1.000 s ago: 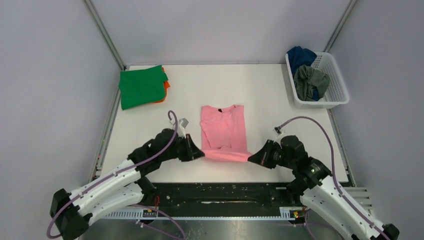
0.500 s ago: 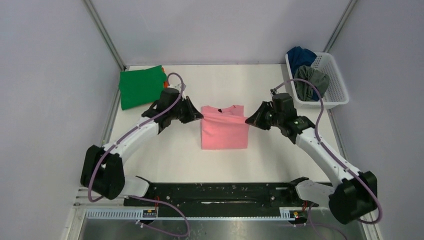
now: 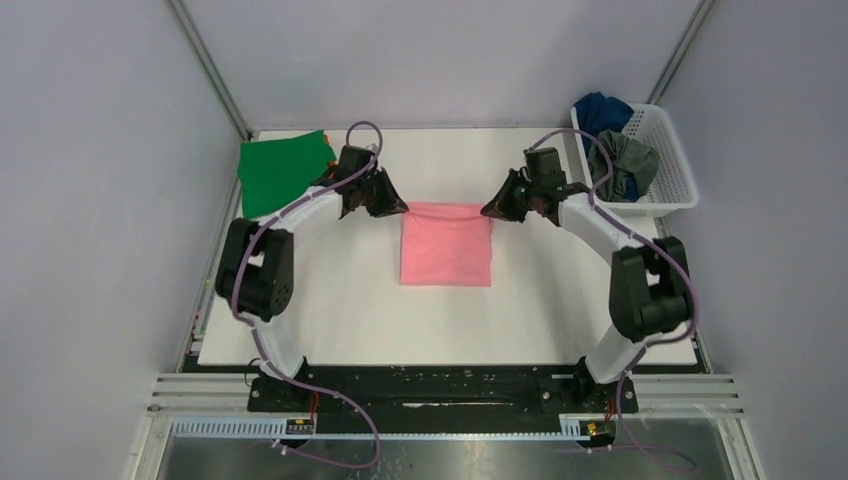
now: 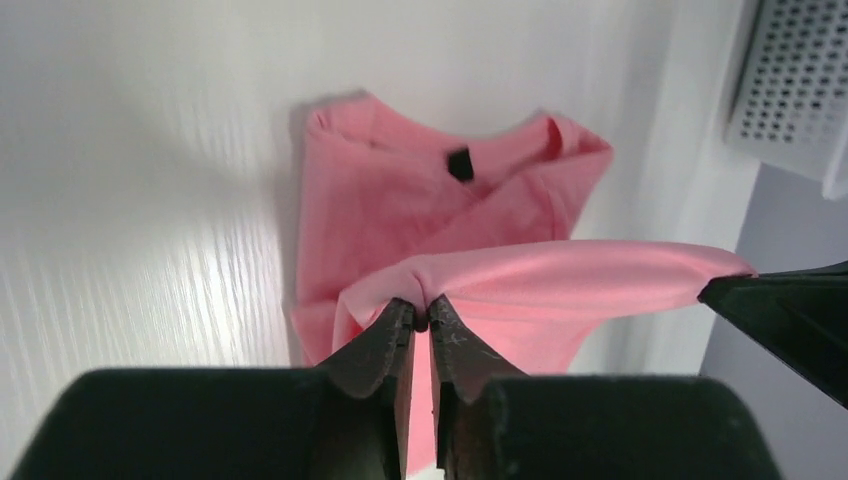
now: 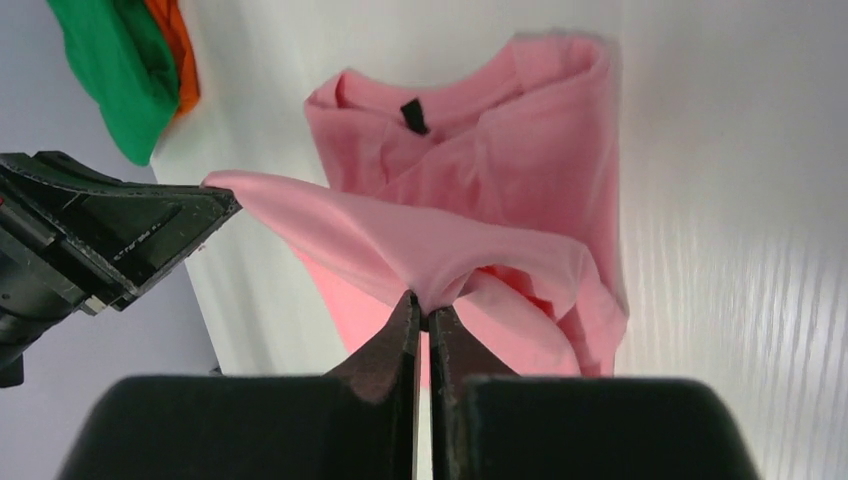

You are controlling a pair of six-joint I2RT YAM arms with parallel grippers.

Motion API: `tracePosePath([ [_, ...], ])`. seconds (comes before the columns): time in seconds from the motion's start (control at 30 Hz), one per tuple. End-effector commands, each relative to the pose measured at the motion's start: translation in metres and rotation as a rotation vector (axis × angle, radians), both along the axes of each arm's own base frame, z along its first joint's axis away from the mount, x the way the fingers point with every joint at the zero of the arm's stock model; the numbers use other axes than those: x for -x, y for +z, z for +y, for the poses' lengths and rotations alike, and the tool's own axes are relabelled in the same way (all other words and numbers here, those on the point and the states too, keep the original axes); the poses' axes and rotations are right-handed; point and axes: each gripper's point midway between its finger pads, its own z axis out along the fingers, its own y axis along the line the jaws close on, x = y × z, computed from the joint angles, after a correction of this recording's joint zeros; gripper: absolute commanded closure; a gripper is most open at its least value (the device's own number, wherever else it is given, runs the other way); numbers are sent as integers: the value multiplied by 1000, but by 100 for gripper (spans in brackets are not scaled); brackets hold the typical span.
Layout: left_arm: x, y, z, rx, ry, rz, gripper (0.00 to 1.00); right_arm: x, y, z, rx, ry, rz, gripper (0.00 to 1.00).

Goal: Fold and stack the t-shirts
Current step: Fold the long partially folded tshirt into a neat square, then put the neatly folded tshirt into the corner of the board with the left arm

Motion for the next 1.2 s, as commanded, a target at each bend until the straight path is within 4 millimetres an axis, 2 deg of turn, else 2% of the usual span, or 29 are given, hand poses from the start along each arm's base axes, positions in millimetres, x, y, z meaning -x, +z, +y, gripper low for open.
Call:
tracePosePath([
  [0.0,-52,-9,12,-61,81,-44,85,-57,-1,1,-9,-1,-74,87],
  [0.03,-60,-14,13,-70,94,-37,76,-68,-9,1,-1,-4,-72,78],
  [0.07,-67,-14,13,-71,101,-36,63,-78,-15,1,5,-9,-63,68],
  [0.1,-74,-14,12,-68,102,-32,26,-86,-24,1,12,-8,-48,62],
  [0.13,-78,-9,10,-56,97,-29,4,-93,-28,2,17,-15,-34,52],
  [0.17,-81,-2,7,-44,81,-35,1,-95,-29,2,21,-15,-25,37],
  [0.2,-82,7,6,-42,71,-47,1,-95,-28,3,18,-10,-33,11],
  [0.23,-79,13,4,-40,58,-58,1,-94,-20,2,13,-20,-67,1],
  [0.27,-74,18,4,-41,44,-68,1,-90,-22,-1,20,-33,-76,1],
  [0.3,-66,19,4,-42,29,-69,1,-84,-13,-6,24,-48,-107,1],
  [0.4,-42,16,8,-37,-10,-86,1,-56,-13,-19,62,-61,-123,0],
  [0.57,-8,-16,11,-39,-75,-36,3,-6,-12,-33,65,-66,-145,0],
  [0.73,8,-51,18,-89,-81,45,9,36,-17,-52,110,-85,-141,1],
  [0.8,12,-66,18,-124,-83,88,11,47,-15,-57,118,-94,-152,0],
  [1.0,19,-87,-2,-248,-116,136,18,67,-5,-74,171,-130,-202,0],
  [1.17,22,-99,-9,-408,-113,183,45,73,2,-84,202,-145,-240,1],
])
